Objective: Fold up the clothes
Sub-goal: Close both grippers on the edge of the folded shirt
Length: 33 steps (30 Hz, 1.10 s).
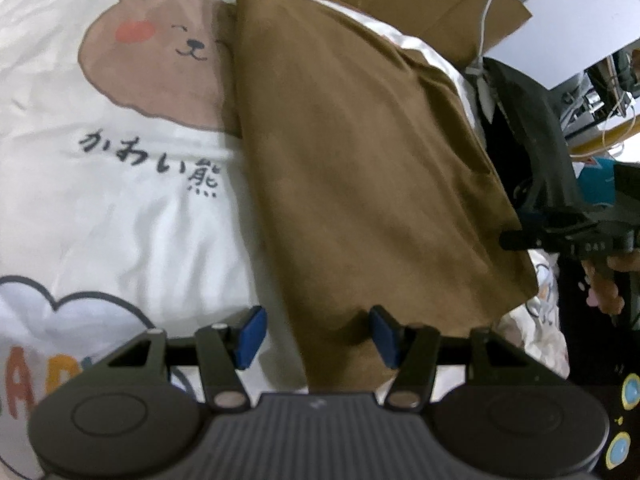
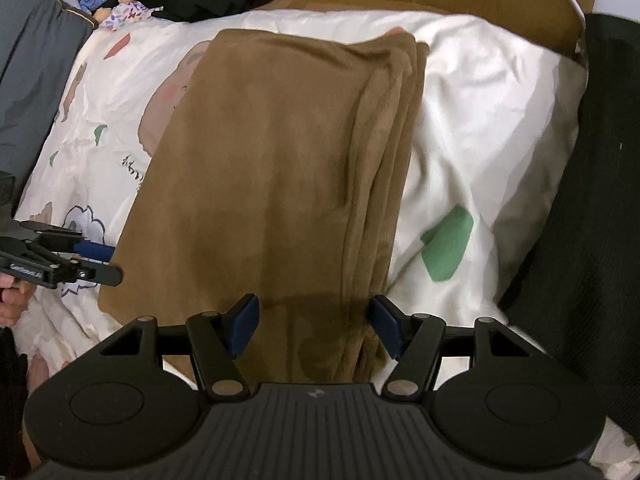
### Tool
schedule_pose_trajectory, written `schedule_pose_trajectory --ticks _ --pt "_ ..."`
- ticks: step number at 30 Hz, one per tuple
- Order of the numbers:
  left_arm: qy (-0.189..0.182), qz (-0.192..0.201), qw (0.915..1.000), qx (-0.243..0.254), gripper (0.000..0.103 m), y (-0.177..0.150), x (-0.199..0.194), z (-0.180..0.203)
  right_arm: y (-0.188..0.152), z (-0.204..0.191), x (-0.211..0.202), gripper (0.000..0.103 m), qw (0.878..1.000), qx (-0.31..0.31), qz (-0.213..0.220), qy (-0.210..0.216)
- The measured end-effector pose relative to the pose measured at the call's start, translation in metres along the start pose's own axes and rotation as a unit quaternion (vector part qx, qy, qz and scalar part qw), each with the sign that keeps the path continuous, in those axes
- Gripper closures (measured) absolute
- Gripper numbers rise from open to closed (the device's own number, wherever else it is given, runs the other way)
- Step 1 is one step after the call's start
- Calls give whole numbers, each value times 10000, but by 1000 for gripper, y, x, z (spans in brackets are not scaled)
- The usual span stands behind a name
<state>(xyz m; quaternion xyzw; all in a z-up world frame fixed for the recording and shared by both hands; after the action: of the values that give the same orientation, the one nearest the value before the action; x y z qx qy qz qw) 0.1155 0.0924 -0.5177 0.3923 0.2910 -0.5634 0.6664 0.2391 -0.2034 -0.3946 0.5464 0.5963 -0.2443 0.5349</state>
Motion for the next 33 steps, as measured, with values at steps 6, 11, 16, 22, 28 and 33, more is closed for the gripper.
schedule_pose_trajectory --ticks 6,11,16,22,28,33 --pt "-166 -20 9998 -63 46 -8 3 1 -22 0 6 36 9987 295 -238 326" --pt "-317 -151 9993 -140 54 -13 2 0 -35 -2 8 36 9982 350 -335 344" --pt "-392 -239 9987 -205 54 -20 2 2 -34 5 7 36 9984 413 -307 238" --pt "-359 -220 9988 -247 54 -19 9 3 -36 11 14 36 9973 620 -302 269" --pt "-325 -309 9985 -320 82 -18 2 -1 -39 11 27 48 9946 870 -430 373" --pt "-696 -343 9962 -406 91 -10 -12 5 -34 0 19 85 9941 773 -456 607"
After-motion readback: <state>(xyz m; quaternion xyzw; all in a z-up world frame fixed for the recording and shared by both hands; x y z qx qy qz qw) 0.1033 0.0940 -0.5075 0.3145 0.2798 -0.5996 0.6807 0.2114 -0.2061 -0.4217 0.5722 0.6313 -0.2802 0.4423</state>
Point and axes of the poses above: each gripper's, at about its wrist camera, not at the fingertips, and x roughly the way its jaws point, z to its right, y to its top, the point moved 9 cm from there along x, roughly the way its jaws point, and after that the axes turned 1 degree about -x, right-handed, at the moved point
